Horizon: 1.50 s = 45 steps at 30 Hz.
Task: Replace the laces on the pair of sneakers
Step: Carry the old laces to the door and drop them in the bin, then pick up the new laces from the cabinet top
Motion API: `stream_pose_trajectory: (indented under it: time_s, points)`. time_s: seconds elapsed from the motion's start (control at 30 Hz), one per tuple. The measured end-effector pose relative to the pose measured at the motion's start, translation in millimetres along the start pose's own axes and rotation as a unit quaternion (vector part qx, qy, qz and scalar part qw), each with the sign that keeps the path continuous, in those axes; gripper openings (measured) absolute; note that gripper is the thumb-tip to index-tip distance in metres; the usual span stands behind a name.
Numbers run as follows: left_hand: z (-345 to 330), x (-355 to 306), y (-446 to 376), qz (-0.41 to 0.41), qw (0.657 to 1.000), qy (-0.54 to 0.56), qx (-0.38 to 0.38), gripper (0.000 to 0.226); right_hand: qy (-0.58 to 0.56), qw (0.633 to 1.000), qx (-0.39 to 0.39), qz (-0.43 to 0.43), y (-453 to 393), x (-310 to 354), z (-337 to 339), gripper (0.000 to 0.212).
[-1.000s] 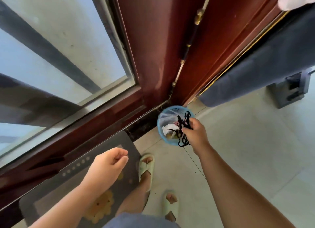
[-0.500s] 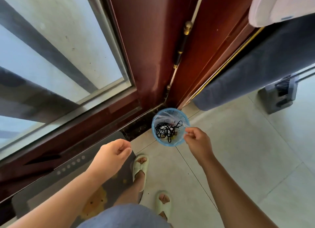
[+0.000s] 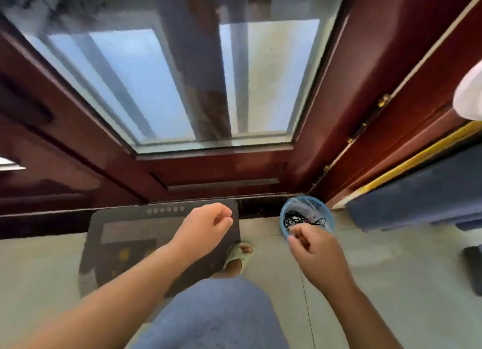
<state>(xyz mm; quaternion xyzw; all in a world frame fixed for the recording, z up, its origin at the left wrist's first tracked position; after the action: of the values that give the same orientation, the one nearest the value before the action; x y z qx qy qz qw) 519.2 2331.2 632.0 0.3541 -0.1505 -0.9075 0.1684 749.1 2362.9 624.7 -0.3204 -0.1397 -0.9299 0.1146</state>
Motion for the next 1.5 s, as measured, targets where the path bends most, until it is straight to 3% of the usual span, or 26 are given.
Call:
stream_pose_trajectory:
  time_s: [0.33, 0.6, 0.77, 1.0, 1.23, 1.5]
  points:
    - [77.9, 155.8, 151.1, 0.144, 0.97, 0.1, -0.171, 0.012, 0.068, 0.974, 0.121, 0.178, 29.5, 155.2, -83.7, 0.015]
    - [129.2, 308.9, 279.4, 0.283, 0.895, 0.189, -0.289, 0.015, 0.087, 0.951, 0.198, 0.222, 54.0, 291.5, -208.5, 0.02]
    - [180.0, 424.1, 357.4, 0.352, 0.84, 0.209, -0.357, 0.016, 0.065, 0.933, 0.233, 0.265, 83.8, 409.3, -316.1, 0.016]
    - [233.6, 537.6, 441.7, 0.419, 0.769, 0.257, -0.408, 0.018, 0.053, 0.893, 0.322, 0.309, 137.0, 548.7, -441.7, 0.01]
    - [292.7, 650.6, 496.7, 0.467, 0.688, 0.277, -0.482, 0.018, 0.07, 0.826, 0.393, 0.399, 161.0, 687.7, -579.0, 0.017]
    - [398.2, 779.3, 542.5, 0.501, 0.635, 0.29, -0.512, 0.016, 0.06, 0.759, 0.441, 0.476, 188.9, 872.4, -718.3, 0.024]
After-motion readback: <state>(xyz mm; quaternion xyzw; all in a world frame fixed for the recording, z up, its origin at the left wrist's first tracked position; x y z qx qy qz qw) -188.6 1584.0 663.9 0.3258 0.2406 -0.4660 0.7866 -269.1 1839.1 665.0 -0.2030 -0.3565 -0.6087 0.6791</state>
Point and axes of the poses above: each hand's wrist, its own y-axis away from the middle knuckle, its own z-axis out of the back of the hand, x = y × z, the point moved 2 cm from there along -y, towards the middle knuckle, and after that the axes turned 1 degree about z, right-handed, at the moved point
